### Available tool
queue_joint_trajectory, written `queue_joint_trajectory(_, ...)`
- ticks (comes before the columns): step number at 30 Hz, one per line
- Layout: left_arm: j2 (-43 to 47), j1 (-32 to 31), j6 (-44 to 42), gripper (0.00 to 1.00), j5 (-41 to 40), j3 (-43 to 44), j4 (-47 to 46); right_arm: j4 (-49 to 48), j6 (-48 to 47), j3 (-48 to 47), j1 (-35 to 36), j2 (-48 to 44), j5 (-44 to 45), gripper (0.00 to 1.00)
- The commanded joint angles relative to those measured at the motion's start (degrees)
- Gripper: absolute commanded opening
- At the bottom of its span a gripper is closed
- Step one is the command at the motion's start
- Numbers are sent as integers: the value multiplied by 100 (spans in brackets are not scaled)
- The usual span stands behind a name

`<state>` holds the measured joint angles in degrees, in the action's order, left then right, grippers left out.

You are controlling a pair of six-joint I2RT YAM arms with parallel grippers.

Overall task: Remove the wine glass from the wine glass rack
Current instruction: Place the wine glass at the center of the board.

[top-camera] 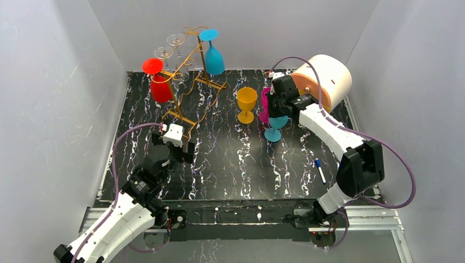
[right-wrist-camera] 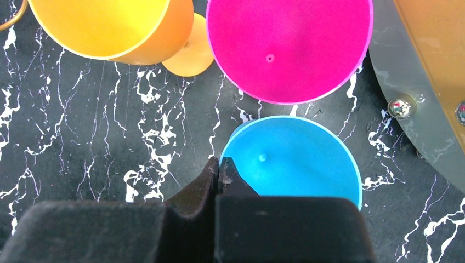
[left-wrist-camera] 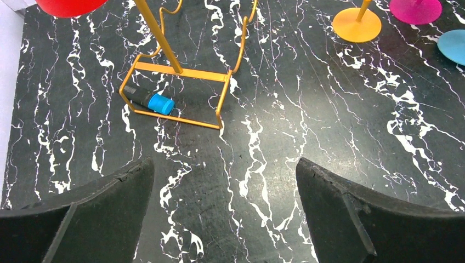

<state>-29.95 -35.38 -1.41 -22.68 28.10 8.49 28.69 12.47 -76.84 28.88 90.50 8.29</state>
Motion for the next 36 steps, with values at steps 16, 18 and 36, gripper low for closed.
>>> queue_joint_trajectory(16, 510, 22, -25, 98, -171, 258, 95, -883, 62, 752, -183, -699, 803, 3)
queue_joint_trajectory(18, 578, 22, 38, 98, -345, 245, 83, -886, 55, 736, -282, -669, 713, 3)
queue_joint_trajectory(36, 346, 48, 62, 98, -268, 334, 202, -967, 107, 325, -618, -358, 250, 23)
